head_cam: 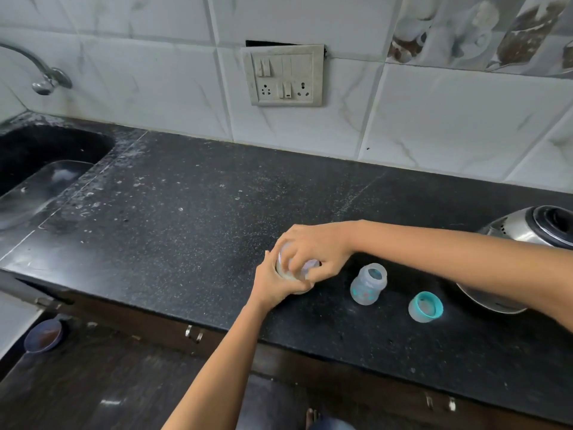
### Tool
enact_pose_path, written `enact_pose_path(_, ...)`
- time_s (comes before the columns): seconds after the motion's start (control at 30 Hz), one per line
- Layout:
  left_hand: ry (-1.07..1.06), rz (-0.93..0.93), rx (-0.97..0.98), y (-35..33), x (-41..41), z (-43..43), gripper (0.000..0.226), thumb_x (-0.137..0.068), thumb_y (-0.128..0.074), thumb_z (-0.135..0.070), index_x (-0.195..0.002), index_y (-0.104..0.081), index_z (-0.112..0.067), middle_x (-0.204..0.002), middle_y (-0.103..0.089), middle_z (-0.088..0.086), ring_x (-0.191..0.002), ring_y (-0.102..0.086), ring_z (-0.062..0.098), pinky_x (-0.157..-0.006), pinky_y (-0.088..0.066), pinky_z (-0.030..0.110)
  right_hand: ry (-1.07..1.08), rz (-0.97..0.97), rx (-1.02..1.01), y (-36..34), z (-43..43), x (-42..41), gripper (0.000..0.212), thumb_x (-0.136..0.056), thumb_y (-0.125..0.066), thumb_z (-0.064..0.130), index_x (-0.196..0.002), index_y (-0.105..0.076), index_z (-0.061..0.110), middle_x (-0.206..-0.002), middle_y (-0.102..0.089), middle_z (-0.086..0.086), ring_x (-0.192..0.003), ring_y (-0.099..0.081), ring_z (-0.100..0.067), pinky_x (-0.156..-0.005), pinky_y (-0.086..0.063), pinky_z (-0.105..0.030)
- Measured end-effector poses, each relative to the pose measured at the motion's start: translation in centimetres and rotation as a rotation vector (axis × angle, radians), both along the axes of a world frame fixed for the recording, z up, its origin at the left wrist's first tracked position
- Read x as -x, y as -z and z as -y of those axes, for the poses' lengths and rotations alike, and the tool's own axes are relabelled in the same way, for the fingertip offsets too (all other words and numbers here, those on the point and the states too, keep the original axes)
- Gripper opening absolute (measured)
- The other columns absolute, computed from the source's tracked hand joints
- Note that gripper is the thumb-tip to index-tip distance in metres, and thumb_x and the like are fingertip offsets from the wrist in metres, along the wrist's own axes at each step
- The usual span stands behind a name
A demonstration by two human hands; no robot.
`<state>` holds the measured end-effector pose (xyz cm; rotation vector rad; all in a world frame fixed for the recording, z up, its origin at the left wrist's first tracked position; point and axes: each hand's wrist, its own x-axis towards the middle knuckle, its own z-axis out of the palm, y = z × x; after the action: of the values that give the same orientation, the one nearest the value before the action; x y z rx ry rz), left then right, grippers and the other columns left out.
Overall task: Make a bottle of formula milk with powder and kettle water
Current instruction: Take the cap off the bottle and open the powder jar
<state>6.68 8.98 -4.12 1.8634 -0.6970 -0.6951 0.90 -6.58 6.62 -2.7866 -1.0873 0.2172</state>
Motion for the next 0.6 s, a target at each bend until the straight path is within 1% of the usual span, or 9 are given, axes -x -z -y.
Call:
enact_pose_path(0.03,-0.005,0.003,0.002,-0.2,0.1,0.0,0.065,-0.046,-0.084,-0.039,-0.102,-0.054,-0.055,-0.107,-0.065,-0.013,-0.105,-0.06,0.006,-0.084,-0.053,0.031,0.039,0.017,-0.075,-0.2,-0.2,0.2,0.009,-0.08,-0.063,0.02,-0.084,-0.069,0.015,-0.105,-0.067,0.0,-0.114,-0.051,-0.027,-0.091,-0.041,-0.045)
enact_pose_path(0.07,-0.009,0.012,0.004,-0.3,0.2,0.0,0.066,-0.046,-0.083,-0.042,-0.099,-0.05,-0.062,-0.109,-0.063,-0.015,-0.11,-0.057,0.009,-0.086,-0.052,0.032,0.121,0.051,-0.091,-0.2,-0.4,0.4,0.018,-0.083,-0.06,0.026,-0.092,-0.069,0.013,-0.105,-0.065,-0.002,-0.108,-0.052,-0.027,-0.089,-0.043,-0.043)
enact_pose_path(0.13,-0.009,0.034,0.016,-0.4,0.3,0.0,0.071,-0.046,-0.082,-0.046,-0.098,-0.041,-0.072,-0.111,-0.059,-0.018,-0.117,-0.052,0.013,-0.091,-0.049,0.034,0.356,0.056,0.155,0.3,-0.7,0.5,0.055,-0.087,-0.047,0.055,-0.128,-0.054,0.019,-0.121,-0.052,-0.01,-0.093,-0.052,-0.03,-0.081,-0.044,-0.04)
enact_pose_path(0.2,-0.01,0.054,0.019,-0.6,0.5,-0.1,0.073,-0.047,-0.082,-0.047,-0.102,-0.041,-0.071,-0.108,-0.061,-0.026,-0.115,-0.054,0.007,-0.098,-0.045,0.035,0.441,-0.111,0.499,0.5,-1.2,0.4,0.071,-0.087,-0.044,0.063,-0.148,-0.022,0.035,-0.128,-0.04,-0.012,-0.083,-0.051,-0.031,-0.07,-0.04,-0.037)
enact_pose_path(0.27,-0.007,0.05,0.007,-0.4,0.5,0.0,0.071,-0.048,-0.083,-0.046,-0.109,-0.049,-0.059,-0.106,-0.063,-0.024,-0.109,-0.058,0.002,-0.101,-0.044,0.038,0.338,-0.202,0.531,0.3,-1.3,0.0,0.068,-0.089,-0.055,0.043,-0.147,-0.018,0.041,-0.13,-0.035,-0.01,-0.084,-0.047,-0.028,-0.068,-0.042,-0.038)
enact_pose_path(0.37,0.029,0.057,-0.054,-0.5,0.4,0.0,0.076,-0.044,-0.079,-0.051,-0.114,-0.051,-0.042,-0.109,-0.06,-0.01,-0.101,-0.06,0.008,-0.079,-0.051,0.024,0.154,-0.171,0.451,-1.1,-0.6,-0.5,0.06,-0.079,-0.059,0.002,-0.123,-0.042,0.038,-0.137,-0.03,0.005,-0.107,-0.041,-0.028,-0.075,-0.048,-0.042)
enact_pose_path(0.43,0.036,0.064,-0.072,-0.3,0.3,0.0,0.08,-0.043,-0.078,-0.053,-0.117,-0.051,-0.037,-0.112,-0.058,-0.008,-0.102,-0.059,0.008,-0.075,-0.049,0.02,0.057,-0.126,0.449,-1.5,0.2,-0.6,0.061,-0.071,-0.058,-0.009,-0.114,-0.045,0.032,-0.142,-0.026,0.007,-0.119,-0.032,-0.029,-0.071,-0.05,-0.039)
enact_pose_path(0.53,0.02,0.065,-0.013,-0.4,0.4,0.0,0.076,-0.045,-0.081,-0.048,-0.114,-0.049,-0.05,-0.112,-0.059,-0.022,-0.11,-0.056,0.008,-0.094,-0.047,0.032,-0.027,0.037,0.305,-1.6,1.9,-0.6,0.062,-0.067,-0.06,-0.012,-0.114,-0.047,0.025,-0.143,-0.028,0.0,-0.124,-0.029,-0.03,-0.077,-0.049,-0.035)
enact_pose_path(0.6,0.031,0.089,0.025,-0.6,0.5,0.0,0.077,-0.048,-0.083,-0.04,-0.114,-0.046,-0.059,-0.114,-0.054,-0.036,-0.115,-0.052,0.0,-0.108,-0.037,0.042,0.122,0.004,0.066,-1.8,3.5,-0.2,0.057,-0.069,-0.06,-0.008,-0.117,-0.048,0.02,-0.134,-0.033,-0.005,-0.119,-0.038,-0.03,-0.084,-0.049,-0.04)
